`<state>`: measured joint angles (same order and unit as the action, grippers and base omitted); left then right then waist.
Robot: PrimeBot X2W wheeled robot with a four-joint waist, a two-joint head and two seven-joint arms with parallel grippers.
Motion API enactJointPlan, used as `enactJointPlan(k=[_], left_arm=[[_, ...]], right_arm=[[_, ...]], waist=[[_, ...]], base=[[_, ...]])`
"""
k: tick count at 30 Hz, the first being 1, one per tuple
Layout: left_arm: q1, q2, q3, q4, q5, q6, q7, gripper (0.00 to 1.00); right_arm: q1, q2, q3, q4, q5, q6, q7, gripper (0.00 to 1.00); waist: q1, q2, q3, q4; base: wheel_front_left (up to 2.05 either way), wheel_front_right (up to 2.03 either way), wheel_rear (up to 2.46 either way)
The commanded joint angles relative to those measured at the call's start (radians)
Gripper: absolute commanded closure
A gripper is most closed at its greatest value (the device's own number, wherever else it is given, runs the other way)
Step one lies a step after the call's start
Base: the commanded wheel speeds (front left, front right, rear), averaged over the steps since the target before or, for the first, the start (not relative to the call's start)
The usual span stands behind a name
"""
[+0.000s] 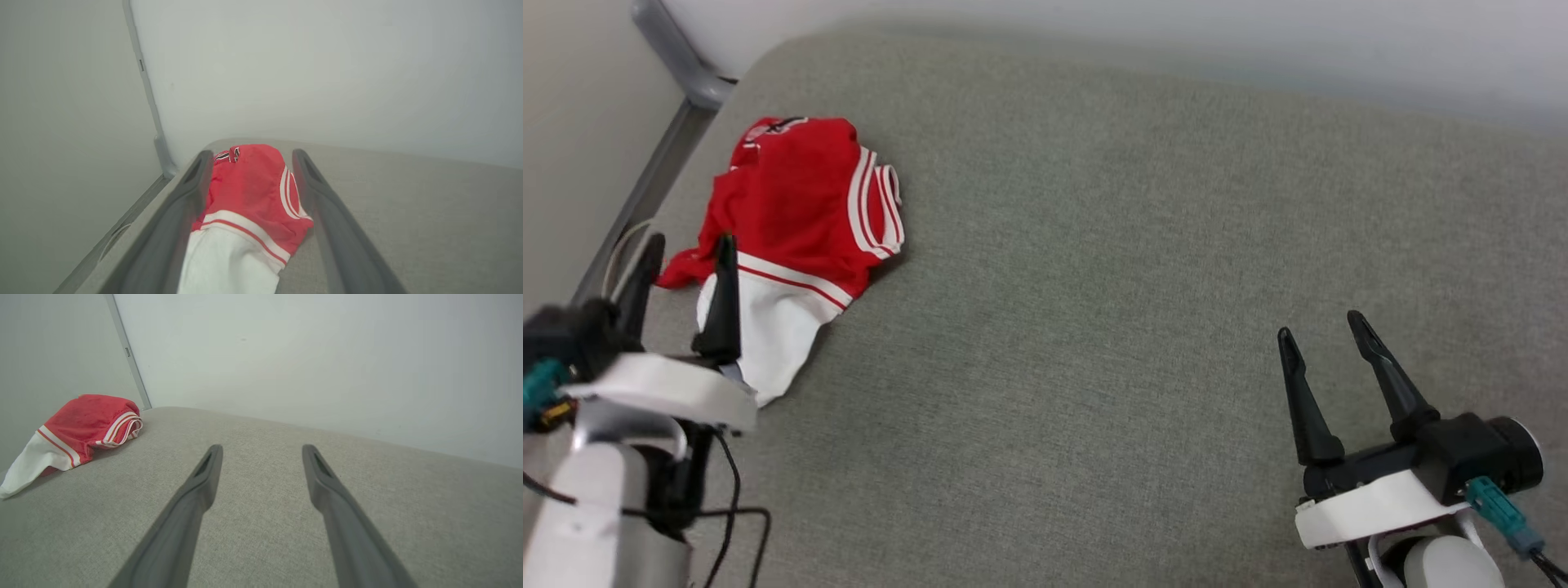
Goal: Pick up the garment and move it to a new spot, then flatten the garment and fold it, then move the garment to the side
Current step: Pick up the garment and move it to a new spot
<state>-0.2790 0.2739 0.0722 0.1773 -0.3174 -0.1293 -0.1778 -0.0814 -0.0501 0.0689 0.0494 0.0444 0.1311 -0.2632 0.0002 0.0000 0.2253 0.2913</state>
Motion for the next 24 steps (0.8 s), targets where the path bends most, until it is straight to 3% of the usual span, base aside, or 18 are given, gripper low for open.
enactJointPlan(k=[1, 7, 11, 16, 24], left_arm=[[-0.029, 0.023, -0.015, 0.01, -0.023, -0.001, 0.028, 0.0], [-0.211, 0.271, -0.131, 0.108, -0.172, 0.0, 0.298, 0.0], [-0.293, 0.38, -0.216, 0.179, -0.298, 0.0, 0.443, 0.0], [-0.379, 0.456, -0.289, 0.27, -0.388, 0.0, 0.561, 0.0], [-0.457, 0.483, -0.373, 0.411, -0.506, 0.0, 0.595, 0.0]], right_arm=[[-0.011, 0.0, 0.0, -0.012, -0.015, -0.001, -0.002, 0.0], [-0.044, 0.0, -0.001, -0.06, -0.039, -0.001, -0.002, 0.0], [-0.065, 0.0, -0.003, -0.083, -0.041, -0.001, -0.002, 0.0], [-0.085, 0.0, 0.006, -0.101, -0.043, -0.001, -0.002, 0.0], [-0.087, 0.0, -0.002, -0.107, -0.056, -0.001, -0.002, 0.0]], waist=[[-0.0002, 0.0, 0.087, -0.037], [-0.0002, 0.0, 0.191, -0.091], [-0.0002, 0.0, 0.241, -0.122], [-0.0002, 0.0, 0.298, -0.157], [-0.0002, 0.0, 0.349, -0.185]], base=[[0.0, 0.0, 0.0], [0.0, 0.0, 0.0], [0.0, 0.0, 0.0], [0.0, 0.0, 0.0], [0.0, 0.0, 0.0]])
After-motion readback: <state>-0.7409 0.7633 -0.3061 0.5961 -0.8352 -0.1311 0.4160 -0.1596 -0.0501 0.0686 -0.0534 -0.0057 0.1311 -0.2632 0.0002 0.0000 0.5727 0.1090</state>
